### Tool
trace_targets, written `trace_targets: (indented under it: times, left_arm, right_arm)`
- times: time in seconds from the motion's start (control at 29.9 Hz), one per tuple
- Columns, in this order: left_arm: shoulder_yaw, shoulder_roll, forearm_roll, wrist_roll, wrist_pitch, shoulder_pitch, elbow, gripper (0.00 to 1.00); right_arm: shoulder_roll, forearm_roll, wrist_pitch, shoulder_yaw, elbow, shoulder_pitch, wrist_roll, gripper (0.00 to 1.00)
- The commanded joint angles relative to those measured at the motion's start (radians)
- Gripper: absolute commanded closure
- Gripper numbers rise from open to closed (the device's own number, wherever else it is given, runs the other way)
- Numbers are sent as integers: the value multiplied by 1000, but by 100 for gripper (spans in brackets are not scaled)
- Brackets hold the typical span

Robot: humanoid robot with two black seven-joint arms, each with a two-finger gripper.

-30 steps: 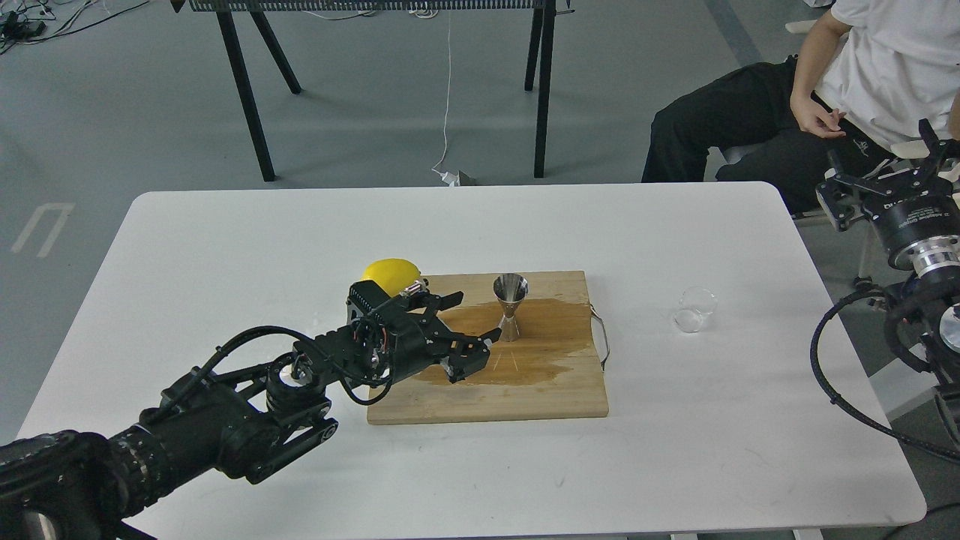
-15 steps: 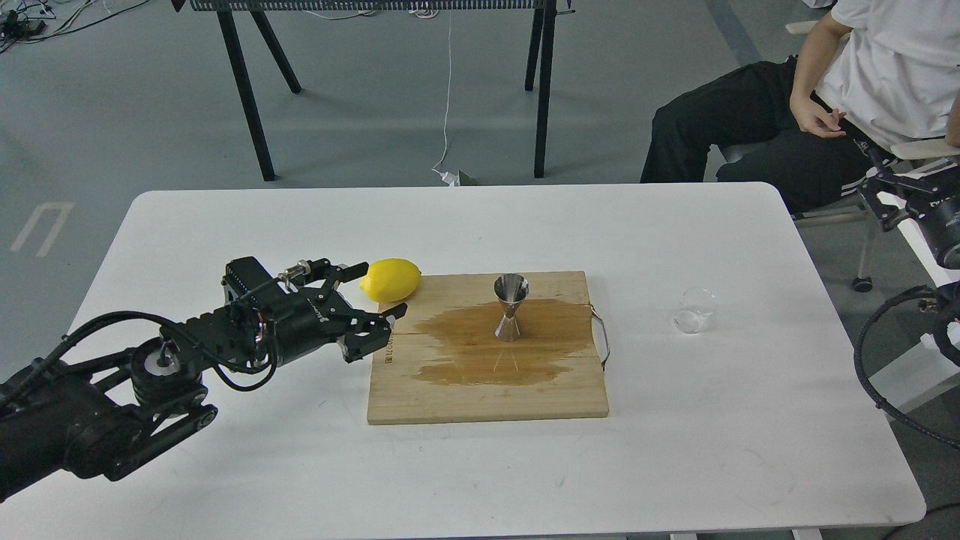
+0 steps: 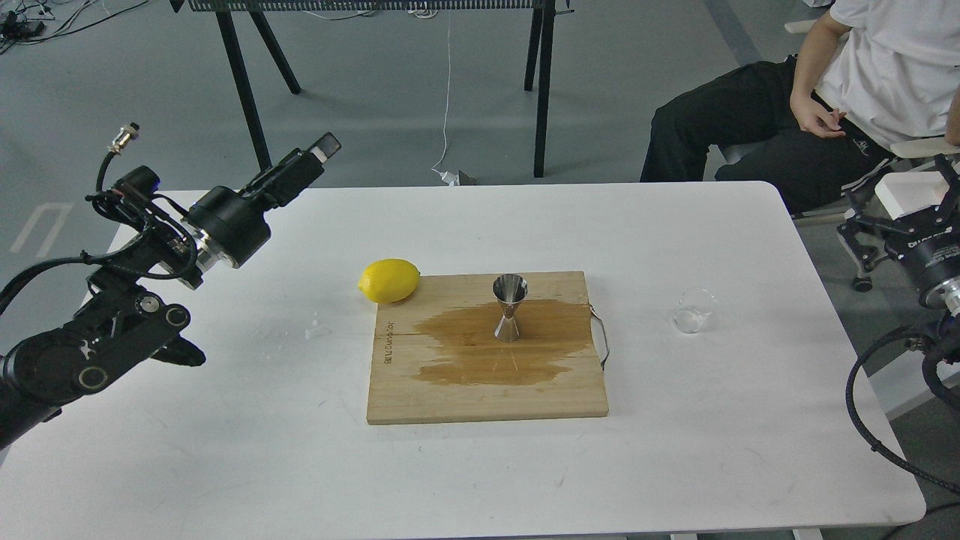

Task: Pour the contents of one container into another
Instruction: 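Open the left gripper and withdraw it back to the side, then move the right gripper to the clear glass cup and grasp it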

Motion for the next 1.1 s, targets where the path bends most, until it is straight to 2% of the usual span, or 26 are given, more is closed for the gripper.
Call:
trace_targets:
  times: [0.0,0.1,0.27,0.3,0.4,0.5,0.57,0.67,0.7,0.8,0.97,1.07]
  left_arm:
    - [-98,-3,-371,-1,-200,0,9,1]
    - [-132,-1,-689,-1,-320,2,28,0]
    - [-142,-1,-985,-1,-413,-4,74,0]
    - [-146,-1,-1018,-1,-410,-4,87,0]
    - [-177,-14,-1088,40,-406,-26,161,0]
    - [-198,-44,-1118,52,-418,-38,232,0]
    - [-206,-44,-1145,87,-417,-52,250,0]
    - [-215,-47,-1239,202,-415,-60,298,0]
    - [-218,-49,-1269,219,-418,-61,314,0]
    - [-223,-64,-1305,223,-423,-64,361,0]
    - [-223,-97,-1306,213,-446,-69,364,0]
    - [-218,-103,-1308,210,-432,-72,358,0]
  right_arm:
    - [1,70,0,-3,68,-66,-3,0]
    - [-2,134,0,-4,144,-128,-4,0]
    - [-4,213,0,-1,343,-264,-30,0]
    - [-4,223,-27,-1,382,-287,-30,0]
    - [12,228,-148,2,463,-336,-27,0]
    - [57,231,-252,3,477,-364,-23,0]
    - [100,230,-315,14,491,-381,-13,0]
    - [127,230,-412,16,528,-413,32,0]
    - [133,230,-438,14,540,-416,52,0]
    - [159,222,-463,14,540,-416,65,0]
    - [176,220,-470,17,508,-375,60,0]
    - [188,217,-472,-16,445,-321,57,0]
